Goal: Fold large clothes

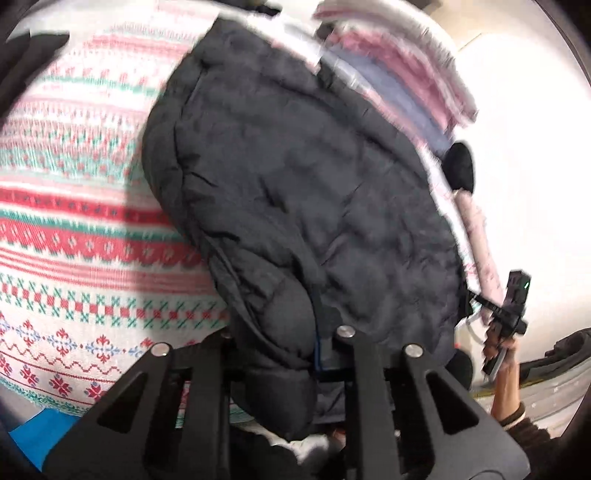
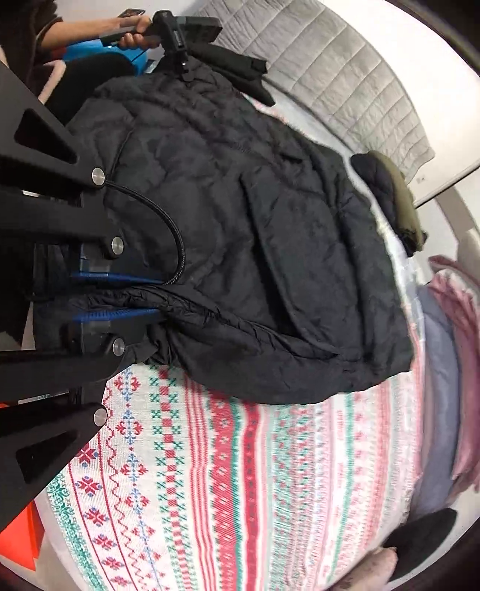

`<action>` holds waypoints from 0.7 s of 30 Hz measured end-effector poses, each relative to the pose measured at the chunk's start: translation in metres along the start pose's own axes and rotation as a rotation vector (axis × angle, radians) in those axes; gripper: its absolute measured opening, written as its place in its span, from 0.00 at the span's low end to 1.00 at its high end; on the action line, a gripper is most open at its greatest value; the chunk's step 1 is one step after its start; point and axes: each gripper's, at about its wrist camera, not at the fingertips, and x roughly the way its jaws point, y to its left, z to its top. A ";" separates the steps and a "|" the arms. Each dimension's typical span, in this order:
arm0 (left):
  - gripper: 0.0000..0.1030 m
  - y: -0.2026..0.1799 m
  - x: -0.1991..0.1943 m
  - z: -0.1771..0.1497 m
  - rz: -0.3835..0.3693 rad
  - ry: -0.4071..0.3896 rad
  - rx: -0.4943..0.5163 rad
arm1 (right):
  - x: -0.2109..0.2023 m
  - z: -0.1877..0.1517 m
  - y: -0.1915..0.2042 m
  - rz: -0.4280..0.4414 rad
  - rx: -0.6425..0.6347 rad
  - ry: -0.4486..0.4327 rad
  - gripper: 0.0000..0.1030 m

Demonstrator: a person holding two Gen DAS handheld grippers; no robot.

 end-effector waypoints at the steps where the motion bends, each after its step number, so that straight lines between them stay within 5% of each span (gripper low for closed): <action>1: 0.17 -0.005 -0.009 0.002 -0.017 -0.030 0.004 | -0.006 0.001 0.003 0.008 -0.001 -0.020 0.11; 15: 0.15 -0.074 -0.138 0.005 -0.117 -0.312 0.158 | -0.132 0.016 0.068 0.148 -0.147 -0.297 0.09; 21: 0.15 -0.086 -0.168 0.011 -0.109 -0.375 0.226 | -0.163 0.038 0.085 0.131 -0.106 -0.273 0.09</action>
